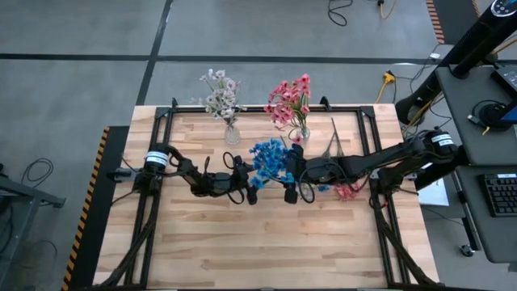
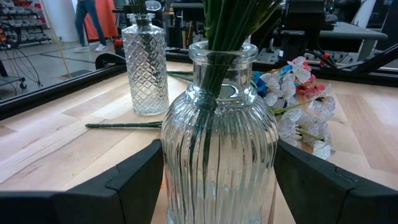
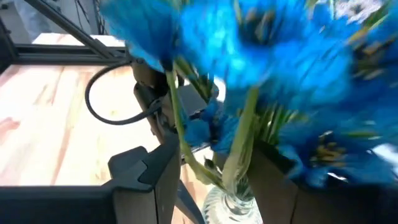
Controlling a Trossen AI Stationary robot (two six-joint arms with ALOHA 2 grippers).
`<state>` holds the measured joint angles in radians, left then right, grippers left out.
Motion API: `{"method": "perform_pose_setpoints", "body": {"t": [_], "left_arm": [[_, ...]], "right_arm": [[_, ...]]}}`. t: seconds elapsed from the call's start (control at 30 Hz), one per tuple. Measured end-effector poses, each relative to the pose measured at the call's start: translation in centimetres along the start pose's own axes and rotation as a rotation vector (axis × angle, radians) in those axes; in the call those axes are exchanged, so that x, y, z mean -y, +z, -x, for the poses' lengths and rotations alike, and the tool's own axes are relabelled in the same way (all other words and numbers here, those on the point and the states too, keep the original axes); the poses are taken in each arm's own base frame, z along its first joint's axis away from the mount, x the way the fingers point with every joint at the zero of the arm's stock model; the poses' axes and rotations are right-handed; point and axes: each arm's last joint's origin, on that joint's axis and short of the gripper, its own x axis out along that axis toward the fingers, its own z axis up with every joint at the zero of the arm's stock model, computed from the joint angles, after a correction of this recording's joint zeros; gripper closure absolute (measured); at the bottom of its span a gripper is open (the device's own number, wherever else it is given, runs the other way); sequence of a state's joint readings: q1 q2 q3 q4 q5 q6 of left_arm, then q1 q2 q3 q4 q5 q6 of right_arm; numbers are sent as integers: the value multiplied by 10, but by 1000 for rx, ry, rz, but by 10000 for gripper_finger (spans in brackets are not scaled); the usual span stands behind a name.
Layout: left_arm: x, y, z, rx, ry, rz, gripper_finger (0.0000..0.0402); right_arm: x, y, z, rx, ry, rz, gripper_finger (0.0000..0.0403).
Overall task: Sort flowers into vase by color
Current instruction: Put the left blue flowers into the middle transparent vase
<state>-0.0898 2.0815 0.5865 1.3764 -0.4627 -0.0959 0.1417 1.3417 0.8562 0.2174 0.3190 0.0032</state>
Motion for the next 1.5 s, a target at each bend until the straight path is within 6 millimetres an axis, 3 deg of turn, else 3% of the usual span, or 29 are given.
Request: {"method": "perform_pose_setpoints", "body": {"t": [0.53,0.87,1.5], "left_arm": [[0,0,0,3,2,6,133],[-1,1,0,9,26,30,133],[-1,0,0,5,26,25,121]], "right_arm": [[-16,15,29,57,-60,24,213],[-22,7,10,51,-174,71,211],[-35,23,-28,-87,-350,180,211]]}}
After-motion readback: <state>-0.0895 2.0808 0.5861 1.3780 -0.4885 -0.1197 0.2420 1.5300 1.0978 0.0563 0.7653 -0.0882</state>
